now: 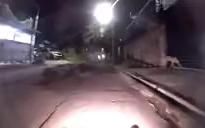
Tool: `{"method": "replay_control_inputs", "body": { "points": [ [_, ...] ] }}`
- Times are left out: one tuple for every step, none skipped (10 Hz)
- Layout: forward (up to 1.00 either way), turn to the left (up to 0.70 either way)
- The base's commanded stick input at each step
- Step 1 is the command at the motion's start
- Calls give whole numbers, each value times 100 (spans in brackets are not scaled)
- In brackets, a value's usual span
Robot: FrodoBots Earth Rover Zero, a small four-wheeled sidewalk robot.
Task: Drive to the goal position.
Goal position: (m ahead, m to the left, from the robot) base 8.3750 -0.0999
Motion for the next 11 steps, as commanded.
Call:
{"method": "replay_control_inputs", "body": {
  "points": [
    [70,0],
    [70,0],
    [70,0],
    [70,0],
    [70,0],
    [70,0],
    [70,0],
    [70,0],
    [70,0],
    [70,0],
    [70,0]
  ]
}}
